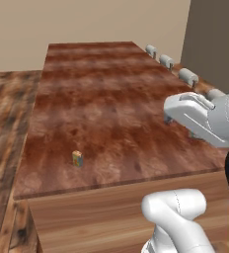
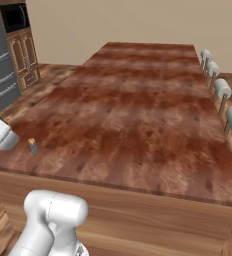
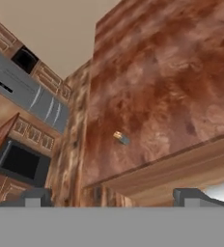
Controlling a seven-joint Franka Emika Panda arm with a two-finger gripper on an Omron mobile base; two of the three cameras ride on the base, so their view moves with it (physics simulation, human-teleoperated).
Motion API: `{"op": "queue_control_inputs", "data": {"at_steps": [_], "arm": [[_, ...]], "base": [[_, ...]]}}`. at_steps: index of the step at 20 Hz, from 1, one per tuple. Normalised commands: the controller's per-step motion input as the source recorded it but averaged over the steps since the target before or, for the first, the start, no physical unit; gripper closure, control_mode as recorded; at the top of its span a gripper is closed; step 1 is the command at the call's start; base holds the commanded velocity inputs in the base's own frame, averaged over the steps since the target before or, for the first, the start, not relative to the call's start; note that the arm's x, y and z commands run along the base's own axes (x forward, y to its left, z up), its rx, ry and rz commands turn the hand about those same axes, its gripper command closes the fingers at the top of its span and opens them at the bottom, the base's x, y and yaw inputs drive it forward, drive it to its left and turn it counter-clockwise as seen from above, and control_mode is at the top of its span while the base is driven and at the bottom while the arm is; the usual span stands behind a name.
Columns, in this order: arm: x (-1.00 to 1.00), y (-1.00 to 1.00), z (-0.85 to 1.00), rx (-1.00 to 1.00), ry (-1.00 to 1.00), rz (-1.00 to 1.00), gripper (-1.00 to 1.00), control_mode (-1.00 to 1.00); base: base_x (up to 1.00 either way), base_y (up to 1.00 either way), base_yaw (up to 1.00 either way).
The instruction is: Pick the milk, boxed drink, can from the counter and place them in the open cabinet.
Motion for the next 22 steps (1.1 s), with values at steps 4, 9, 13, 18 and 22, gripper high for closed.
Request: {"op": "queue_control_inputs", "data": {"at_steps": [4, 9, 13, 18, 22], "arm": [[0.36, 0.22, -0.15, -0.14, 0.00, 0.16, -1.00, -1.00], [0.14, 0.22, -0.28, -0.19, 0.00, 0.16, -1.00, -1.00], [0.12, 0.28, -0.34, -0.23, -0.04, 0.14, -1.00, -1.00], [0.33, 0.28, -0.34, -0.22, -0.07, 0.13, -1.00, -1.00], [0.38, 0.21, -0.31, -0.17, -0.08, 0.14, -1.00, -1.00]], "base": [[0.00, 0.00, 0.00], [0.00, 0.00, 0.00], [0.00, 0.00, 0.00], [0.00, 0.00, 0.00], [0.00, 0.00, 0.00]]}}
